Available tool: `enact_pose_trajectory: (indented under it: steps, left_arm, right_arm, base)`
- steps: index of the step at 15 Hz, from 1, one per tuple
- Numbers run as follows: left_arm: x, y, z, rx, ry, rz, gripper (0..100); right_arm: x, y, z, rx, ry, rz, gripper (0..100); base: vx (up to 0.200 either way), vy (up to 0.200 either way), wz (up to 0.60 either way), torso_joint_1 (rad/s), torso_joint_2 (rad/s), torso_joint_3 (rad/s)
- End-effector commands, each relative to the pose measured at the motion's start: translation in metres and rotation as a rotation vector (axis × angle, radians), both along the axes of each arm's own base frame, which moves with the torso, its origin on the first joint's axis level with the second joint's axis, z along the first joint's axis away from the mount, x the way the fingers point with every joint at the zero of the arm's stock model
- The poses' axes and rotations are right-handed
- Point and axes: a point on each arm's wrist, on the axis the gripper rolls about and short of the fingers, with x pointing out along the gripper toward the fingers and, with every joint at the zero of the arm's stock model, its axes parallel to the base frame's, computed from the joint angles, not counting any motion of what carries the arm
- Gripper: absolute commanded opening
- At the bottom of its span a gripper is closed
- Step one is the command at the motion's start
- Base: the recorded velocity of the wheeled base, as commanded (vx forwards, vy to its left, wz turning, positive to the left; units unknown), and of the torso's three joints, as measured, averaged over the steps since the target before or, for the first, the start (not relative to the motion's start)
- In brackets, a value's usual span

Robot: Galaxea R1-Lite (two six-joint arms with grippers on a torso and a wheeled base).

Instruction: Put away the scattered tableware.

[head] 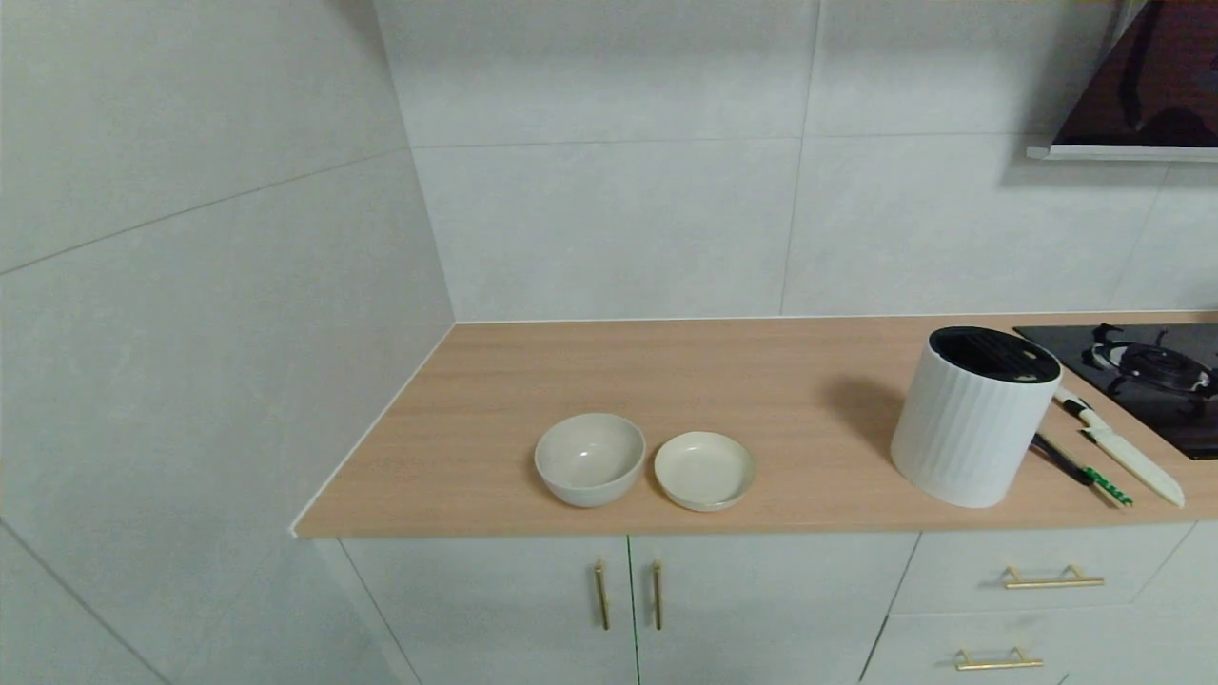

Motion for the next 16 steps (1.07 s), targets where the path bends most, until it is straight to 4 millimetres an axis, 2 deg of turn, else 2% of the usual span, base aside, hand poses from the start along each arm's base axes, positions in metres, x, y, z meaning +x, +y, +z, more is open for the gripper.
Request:
enact_pose_trajectory:
  steps: [1,2,16]
  left_arm:
    - [0.0,0.0,0.0,-0.001,0.0,0.001,100]
    - [0.0,0.0,0.0,-0.001,0.0,0.001,100]
    - [0.0,0.0,0.0,-0.001,0.0,0.001,100]
  right_arm:
    - [0.0,0.0,0.0,0.0,0.0,0.001,100]
    - [0.0,0.0,0.0,0.0,0.0,0.001,100]
    - [0.0,0.0,0.0,0.0,0.0,0.001,100]
  base:
    - [0.0,0.2,0.0,0.002,0.0,0.002]
    - [0.0,0.2,0.0,0.002,0.0,0.002]
    - [0.0,0.0,0.0,0.0,0.0,0.0]
